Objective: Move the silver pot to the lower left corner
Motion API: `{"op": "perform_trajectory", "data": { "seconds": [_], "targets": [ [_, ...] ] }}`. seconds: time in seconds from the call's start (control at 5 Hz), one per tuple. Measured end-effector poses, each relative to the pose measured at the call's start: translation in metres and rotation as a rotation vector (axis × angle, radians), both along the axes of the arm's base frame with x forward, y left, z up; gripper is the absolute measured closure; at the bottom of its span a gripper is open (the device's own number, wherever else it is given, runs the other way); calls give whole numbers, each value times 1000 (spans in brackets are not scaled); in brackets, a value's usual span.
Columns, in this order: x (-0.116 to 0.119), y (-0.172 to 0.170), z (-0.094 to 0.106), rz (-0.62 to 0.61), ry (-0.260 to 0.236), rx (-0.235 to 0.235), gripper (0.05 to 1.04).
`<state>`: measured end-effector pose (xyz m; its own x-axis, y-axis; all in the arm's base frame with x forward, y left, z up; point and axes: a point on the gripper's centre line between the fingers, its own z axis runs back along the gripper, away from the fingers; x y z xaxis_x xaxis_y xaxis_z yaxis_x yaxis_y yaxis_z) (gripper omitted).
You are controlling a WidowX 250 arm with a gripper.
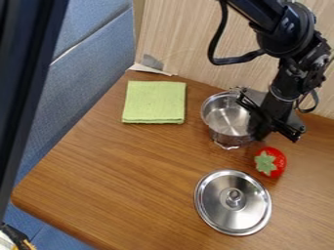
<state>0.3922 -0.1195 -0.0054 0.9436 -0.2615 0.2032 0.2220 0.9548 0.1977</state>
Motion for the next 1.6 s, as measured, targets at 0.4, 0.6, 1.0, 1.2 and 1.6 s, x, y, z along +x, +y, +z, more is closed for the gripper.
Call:
{"op": "perform_trajectory", "data": {
  "seconds": [0.4, 0.6, 1.0, 1.2, 1.6],
  "targets": [
    [2, 4, 15, 5, -47, 22, 1013],
    [4, 2, 47, 19, -127, -22, 1015],
    [-33, 48, 116, 95, -262, -33, 1015],
    [-66, 79, 128, 153, -275, -28, 1016],
    [-136, 125, 113, 312, -206, 0, 1016]
  ]
}}
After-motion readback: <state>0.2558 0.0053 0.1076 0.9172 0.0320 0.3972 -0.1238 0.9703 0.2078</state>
